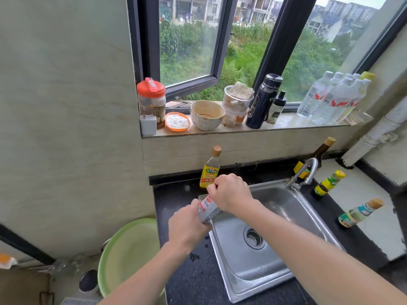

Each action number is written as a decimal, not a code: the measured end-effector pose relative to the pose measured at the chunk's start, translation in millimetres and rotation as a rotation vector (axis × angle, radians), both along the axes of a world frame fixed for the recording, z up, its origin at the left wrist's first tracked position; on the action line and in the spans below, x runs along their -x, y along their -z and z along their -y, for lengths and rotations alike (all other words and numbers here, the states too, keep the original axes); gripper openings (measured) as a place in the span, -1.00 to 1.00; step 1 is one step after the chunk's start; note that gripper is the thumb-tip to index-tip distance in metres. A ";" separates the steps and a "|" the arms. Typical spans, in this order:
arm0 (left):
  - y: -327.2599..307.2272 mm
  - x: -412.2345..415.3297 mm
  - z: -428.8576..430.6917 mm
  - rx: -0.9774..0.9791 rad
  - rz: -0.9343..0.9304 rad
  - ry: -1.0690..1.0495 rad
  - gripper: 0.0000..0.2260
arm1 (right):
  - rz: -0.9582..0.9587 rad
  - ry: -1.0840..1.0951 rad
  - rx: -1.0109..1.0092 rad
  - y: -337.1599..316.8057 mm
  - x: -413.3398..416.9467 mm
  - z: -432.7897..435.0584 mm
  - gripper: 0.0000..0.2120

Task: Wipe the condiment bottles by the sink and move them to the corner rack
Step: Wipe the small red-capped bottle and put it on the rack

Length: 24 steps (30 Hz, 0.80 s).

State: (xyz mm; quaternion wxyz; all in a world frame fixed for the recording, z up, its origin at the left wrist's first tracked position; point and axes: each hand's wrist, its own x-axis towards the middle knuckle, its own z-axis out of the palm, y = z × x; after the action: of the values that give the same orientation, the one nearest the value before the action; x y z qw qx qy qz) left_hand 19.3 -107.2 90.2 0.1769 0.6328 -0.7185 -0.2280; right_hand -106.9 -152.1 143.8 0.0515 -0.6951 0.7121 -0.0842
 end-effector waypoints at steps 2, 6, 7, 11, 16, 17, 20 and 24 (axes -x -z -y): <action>8.3 3.5 -1.7 0.033 0.031 0.007 -0.71 | -0.011 0.098 -0.085 4.3 -0.3 -1.5 -0.71; 26.3 17.3 -12.2 0.045 0.083 0.081 -0.68 | -0.073 0.251 -0.267 12.7 7.8 -15.9 -0.76; 30.3 21.7 -17.5 0.037 0.079 0.097 -0.66 | -0.087 0.279 -0.300 13.8 11.9 -22.2 -0.77; 38.5 39.8 -39.0 0.057 0.070 0.195 -0.66 | -0.062 0.308 -0.341 16.2 38.0 -56.4 -0.76; 27.0 74.8 -60.1 -0.083 -0.096 0.390 -0.69 | 0.243 0.089 0.067 17.7 94.9 -137.7 -0.74; 21.9 85.8 -66.6 -0.184 -0.185 0.459 -0.70 | 0.256 0.038 0.158 14.7 107.8 -158.3 -0.74; 5.4 124.7 -96.9 -0.445 -0.342 0.726 -0.74 | 0.194 -0.023 0.355 8.6 147.2 -219.3 -0.77; 3.6 188.1 -153.5 -0.453 -0.338 0.881 -0.76 | 0.075 0.183 0.408 8.2 198.9 -290.2 -0.70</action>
State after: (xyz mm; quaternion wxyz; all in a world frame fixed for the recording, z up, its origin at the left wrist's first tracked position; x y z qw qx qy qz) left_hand -168.8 46.3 86.6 0.0365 0.2475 -0.8107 -0.5293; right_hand -305.7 138.1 135.6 -0.0714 -0.6198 0.7381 -0.2567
